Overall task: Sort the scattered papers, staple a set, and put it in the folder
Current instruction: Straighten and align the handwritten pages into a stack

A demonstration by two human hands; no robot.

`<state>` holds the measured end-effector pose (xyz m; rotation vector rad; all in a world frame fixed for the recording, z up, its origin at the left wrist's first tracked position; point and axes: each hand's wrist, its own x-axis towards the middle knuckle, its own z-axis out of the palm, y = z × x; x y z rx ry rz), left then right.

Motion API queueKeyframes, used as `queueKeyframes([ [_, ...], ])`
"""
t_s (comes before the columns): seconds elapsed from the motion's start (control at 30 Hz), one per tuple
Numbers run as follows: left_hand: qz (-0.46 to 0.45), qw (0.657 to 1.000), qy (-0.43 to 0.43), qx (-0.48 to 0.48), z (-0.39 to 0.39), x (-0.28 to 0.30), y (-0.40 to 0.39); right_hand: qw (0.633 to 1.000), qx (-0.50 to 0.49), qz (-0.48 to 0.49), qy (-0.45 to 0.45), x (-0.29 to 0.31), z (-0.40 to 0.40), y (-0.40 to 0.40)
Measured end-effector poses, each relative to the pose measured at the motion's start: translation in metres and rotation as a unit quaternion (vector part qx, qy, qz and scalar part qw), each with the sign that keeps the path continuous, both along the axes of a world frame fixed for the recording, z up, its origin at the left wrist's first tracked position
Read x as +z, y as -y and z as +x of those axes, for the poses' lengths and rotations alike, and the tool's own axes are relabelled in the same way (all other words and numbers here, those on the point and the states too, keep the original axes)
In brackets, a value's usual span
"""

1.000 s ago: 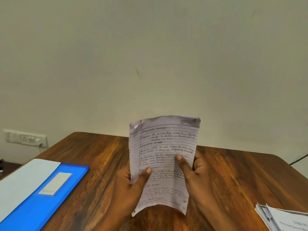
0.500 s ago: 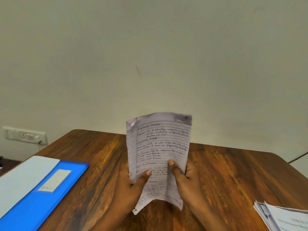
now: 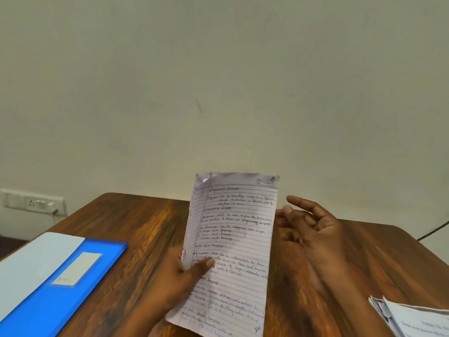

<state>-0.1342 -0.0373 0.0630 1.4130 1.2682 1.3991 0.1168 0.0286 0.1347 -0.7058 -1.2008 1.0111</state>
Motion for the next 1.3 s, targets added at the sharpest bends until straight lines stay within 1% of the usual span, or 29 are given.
queueKeyframes([
  [0.23,-0.041,0.997,-0.048,-0.032,-0.005,-0.003,-0.001,0.999,-0.033,-0.024,0.020,-0.015,-0.002,-0.010],
  [0.33,-0.072,0.995,-0.049,-0.055,-0.005,-0.004,-0.001,0.999,-0.041,-0.030,0.020,-0.020,-0.005,-0.011],
  [0.4,-0.084,0.994,-0.043,-0.054,-0.004,-0.005,-0.002,0.998,-0.049,-0.025,0.026,-0.023,-0.006,-0.011],
  [0.47,-0.079,0.995,-0.043,-0.036,-0.002,-0.004,-0.003,0.998,-0.057,-0.021,0.029,-0.025,-0.008,-0.011],
  [0.53,-0.062,0.997,-0.045,0.022,0.003,-0.002,-0.006,0.997,-0.067,-0.019,0.035,-0.027,-0.011,-0.011],
  [0.57,-0.042,0.995,-0.061,0.064,0.005,-0.001,-0.007,0.997,-0.070,-0.017,0.038,-0.028,-0.012,-0.010],
  [0.63,0.036,0.977,-0.142,0.155,0.009,0.001,-0.009,0.996,-0.070,-0.016,0.051,-0.029,-0.017,-0.008],
  [0.7,0.118,0.935,-0.238,0.236,0.017,0.008,-0.012,0.996,-0.068,-0.018,0.063,-0.031,-0.020,-0.007],
  [0.73,0.157,0.912,-0.268,0.267,0.022,0.012,-0.013,0.995,-0.066,-0.017,0.068,-0.032,-0.021,-0.006],
  [0.8,0.223,0.882,-0.295,0.292,0.036,0.026,-0.014,0.994,-0.061,-0.014,0.084,-0.032,-0.023,-0.005],
  [0.9,0.288,0.850,-0.341,0.279,0.052,0.046,-0.021,0.994,-0.033,-0.007,0.106,-0.031,-0.026,0.001],
  [0.93,0.300,0.846,-0.349,0.269,0.055,0.052,-0.026,0.994,-0.023,-0.003,0.109,-0.031,-0.028,0.002],
  [1.0,0.305,0.859,-0.332,0.243,0.058,0.058,-0.036,0.993,-0.013,0.006,0.117,-0.029,-0.029,0.003],
  [1.1,0.279,0.896,-0.277,0.205,0.064,0.059,-0.047,0.992,-0.014,0.021,0.126,-0.028,-0.030,0.004],
  [1.17,0.276,0.904,-0.262,0.193,0.066,0.058,-0.052,0.990,-0.021,0.024,0.138,-0.028,-0.028,0.003],
  [1.3,0.265,0.911,-0.259,0.182,0.064,0.057,-0.055,0.987,-0.026,0.026,0.157,-0.026,-0.026,0.002],
])
